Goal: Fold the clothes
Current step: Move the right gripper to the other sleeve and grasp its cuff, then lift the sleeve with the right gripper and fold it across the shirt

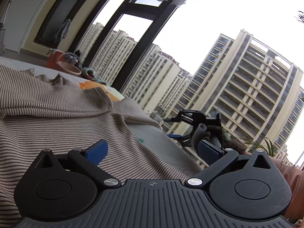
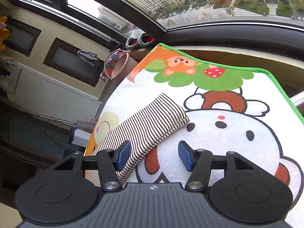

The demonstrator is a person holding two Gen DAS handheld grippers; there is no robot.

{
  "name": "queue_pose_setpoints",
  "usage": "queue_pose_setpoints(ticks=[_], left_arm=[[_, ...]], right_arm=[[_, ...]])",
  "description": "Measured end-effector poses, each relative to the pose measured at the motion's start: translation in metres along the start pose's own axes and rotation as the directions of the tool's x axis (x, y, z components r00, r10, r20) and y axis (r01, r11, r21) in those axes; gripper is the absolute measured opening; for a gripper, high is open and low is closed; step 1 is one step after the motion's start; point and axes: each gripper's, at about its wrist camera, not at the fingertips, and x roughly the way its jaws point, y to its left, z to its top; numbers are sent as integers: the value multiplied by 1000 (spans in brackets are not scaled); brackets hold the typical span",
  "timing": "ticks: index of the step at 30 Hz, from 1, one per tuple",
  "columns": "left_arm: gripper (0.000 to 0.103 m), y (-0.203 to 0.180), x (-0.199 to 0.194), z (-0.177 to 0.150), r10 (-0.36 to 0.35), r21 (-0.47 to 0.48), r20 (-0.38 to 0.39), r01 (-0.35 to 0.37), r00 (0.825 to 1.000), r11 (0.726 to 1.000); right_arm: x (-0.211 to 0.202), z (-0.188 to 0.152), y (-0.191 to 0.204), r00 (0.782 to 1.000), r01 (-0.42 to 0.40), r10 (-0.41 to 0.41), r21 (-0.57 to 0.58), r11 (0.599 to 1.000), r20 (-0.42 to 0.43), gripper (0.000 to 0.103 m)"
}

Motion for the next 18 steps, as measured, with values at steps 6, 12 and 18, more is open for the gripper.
queue_pose_setpoints(ticks=[6,12,18], left_arm=[[103,0,3,-1,-2,7,-7,2,1000,1000],[103,8,5,0,14,-48,-15,-15,1000,999],[103,10,4,1,15,-65,-15,-16,1000,998]], right_arm=[[17,7,-8,1000,-20,19,63,998,8,56],[45,19,-5,1000,-18,17,100,995,7,56],[44,22,36,999,5,-1,-109,994,37,16]])
